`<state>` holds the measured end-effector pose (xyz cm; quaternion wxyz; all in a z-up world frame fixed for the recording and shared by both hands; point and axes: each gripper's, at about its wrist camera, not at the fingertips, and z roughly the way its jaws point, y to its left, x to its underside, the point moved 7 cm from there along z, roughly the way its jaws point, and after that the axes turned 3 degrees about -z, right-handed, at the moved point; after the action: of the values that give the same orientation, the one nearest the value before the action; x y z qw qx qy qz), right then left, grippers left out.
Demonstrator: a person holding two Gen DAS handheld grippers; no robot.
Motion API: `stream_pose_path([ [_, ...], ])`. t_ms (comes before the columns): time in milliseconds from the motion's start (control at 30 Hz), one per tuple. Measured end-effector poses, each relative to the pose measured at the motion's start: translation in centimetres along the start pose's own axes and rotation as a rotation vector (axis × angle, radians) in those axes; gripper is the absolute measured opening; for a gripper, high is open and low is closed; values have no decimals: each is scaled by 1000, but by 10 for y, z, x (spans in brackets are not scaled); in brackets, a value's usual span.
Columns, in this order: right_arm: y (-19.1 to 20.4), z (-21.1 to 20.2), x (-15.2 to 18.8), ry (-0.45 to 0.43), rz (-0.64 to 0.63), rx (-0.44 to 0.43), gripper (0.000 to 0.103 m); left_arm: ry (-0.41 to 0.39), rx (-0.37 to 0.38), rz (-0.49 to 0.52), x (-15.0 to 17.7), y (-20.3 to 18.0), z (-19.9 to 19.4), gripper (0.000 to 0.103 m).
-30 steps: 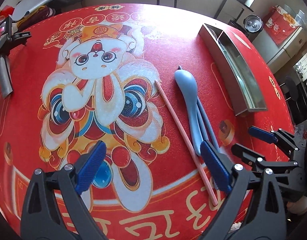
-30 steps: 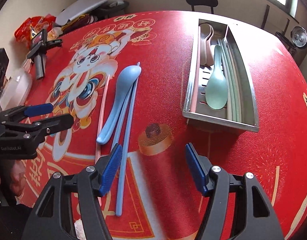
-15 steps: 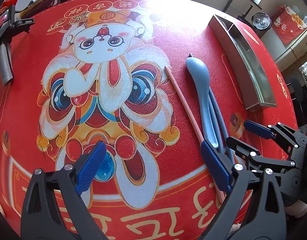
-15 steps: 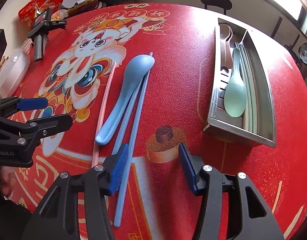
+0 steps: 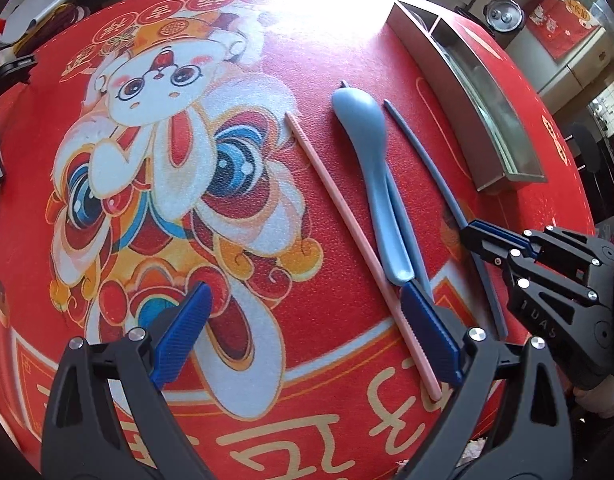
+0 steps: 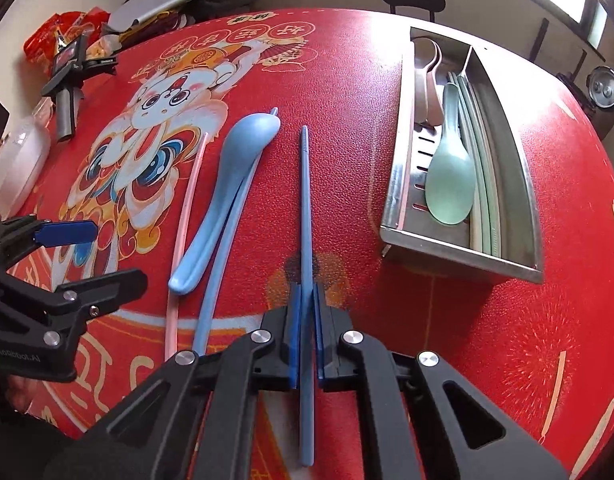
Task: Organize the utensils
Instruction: 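Grasp a blue chopstick with the right tool while the left tool lowers to a pink chopstick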
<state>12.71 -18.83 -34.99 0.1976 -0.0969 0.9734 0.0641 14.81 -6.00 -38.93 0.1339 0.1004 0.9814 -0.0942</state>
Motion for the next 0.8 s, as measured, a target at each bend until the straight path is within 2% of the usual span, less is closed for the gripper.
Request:
stream_pose_path([
  [233,-2,-2,4,-8,11,-8,6,34,-25,110,1,-24,13,94],
  [467,-2,-2,4,-8,9,-6,6,19,-128,168,-4,-30,21,96],
  [667,-1,-2,4,-8,8,-4,6,4,-137,152,-10,-28,24,96],
  [800,-2,-2,4,-8,9,-4,6,0,-153,102,-12,-7,21,96],
])
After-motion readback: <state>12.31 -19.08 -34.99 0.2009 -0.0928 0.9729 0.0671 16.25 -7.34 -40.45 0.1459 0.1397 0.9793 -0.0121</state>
